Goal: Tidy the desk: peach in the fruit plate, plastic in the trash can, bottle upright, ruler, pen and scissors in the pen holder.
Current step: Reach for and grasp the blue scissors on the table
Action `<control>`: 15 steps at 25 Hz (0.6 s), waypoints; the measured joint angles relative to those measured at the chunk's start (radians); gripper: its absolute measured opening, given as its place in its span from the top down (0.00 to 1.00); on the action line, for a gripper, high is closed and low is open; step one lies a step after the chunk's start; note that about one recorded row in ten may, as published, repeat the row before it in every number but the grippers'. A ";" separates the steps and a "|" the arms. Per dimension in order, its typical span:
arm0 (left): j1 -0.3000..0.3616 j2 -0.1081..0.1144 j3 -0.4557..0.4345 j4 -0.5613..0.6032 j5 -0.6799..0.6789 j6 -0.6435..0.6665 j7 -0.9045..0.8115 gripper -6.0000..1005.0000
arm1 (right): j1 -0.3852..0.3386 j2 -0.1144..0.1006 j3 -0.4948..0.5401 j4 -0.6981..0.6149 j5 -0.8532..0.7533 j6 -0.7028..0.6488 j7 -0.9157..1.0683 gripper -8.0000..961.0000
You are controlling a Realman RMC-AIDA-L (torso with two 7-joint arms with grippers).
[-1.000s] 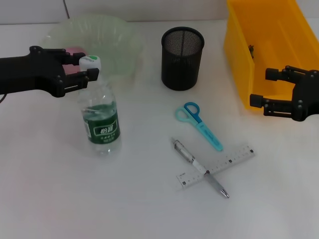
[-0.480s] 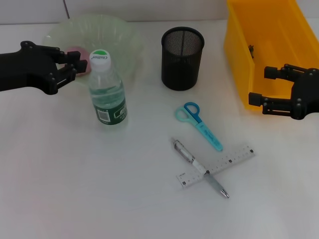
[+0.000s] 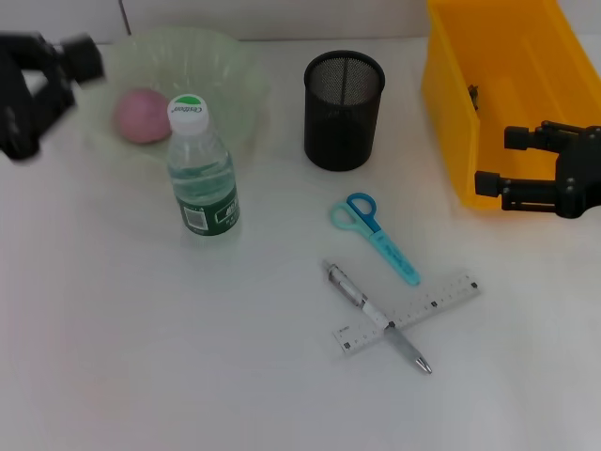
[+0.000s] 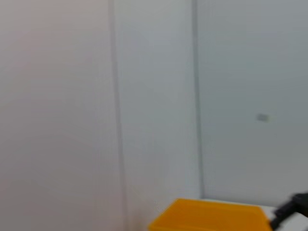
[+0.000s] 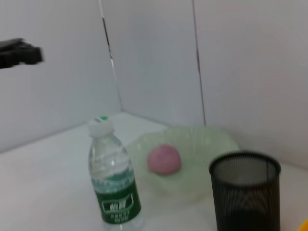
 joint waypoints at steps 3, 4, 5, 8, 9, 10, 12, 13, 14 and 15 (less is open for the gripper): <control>0.026 -0.008 0.078 -0.060 -0.025 0.024 0.130 0.95 | 0.049 0.000 -0.020 -0.181 -0.200 -0.037 0.284 0.13; 0.032 -0.009 0.120 -0.104 -0.036 0.011 0.189 0.94 | 0.049 0.000 -0.020 -0.181 -0.200 -0.037 0.284 0.13; 0.032 -0.009 0.120 -0.104 -0.036 0.011 0.189 0.93 | 0.072 0.002 -0.033 -0.235 -0.268 -0.049 0.380 0.13; 0.015 -0.007 0.211 -0.353 -0.067 -0.015 0.473 0.91 | 0.168 0.004 -0.107 -0.357 -0.493 -0.089 0.663 0.13; 0.009 -0.007 0.216 -0.396 -0.068 -0.016 0.515 0.87 | 0.210 0.004 -0.136 -0.374 -0.562 -0.110 0.735 0.13; -0.003 -0.006 0.221 -0.473 -0.071 -0.017 0.578 0.84 | 0.256 0.004 -0.163 -0.382 -0.614 -0.127 0.787 0.13; -0.033 -0.004 0.219 -0.593 -0.070 -0.023 0.651 0.76 | 0.335 0.005 -0.206 -0.371 -0.685 -0.147 0.867 0.13; -0.040 -0.003 0.217 -0.624 -0.068 -0.027 0.662 0.73 | 0.382 0.005 -0.229 -0.350 -0.717 -0.148 0.903 0.13; -0.047 -0.002 0.217 -0.652 -0.067 -0.035 0.674 0.67 | 0.421 0.005 -0.249 -0.327 -0.748 -0.149 0.933 0.13; -0.054 -0.002 0.216 -0.685 -0.067 -0.050 0.687 0.62 | 0.472 0.005 -0.273 -0.287 -0.783 -0.145 0.962 0.13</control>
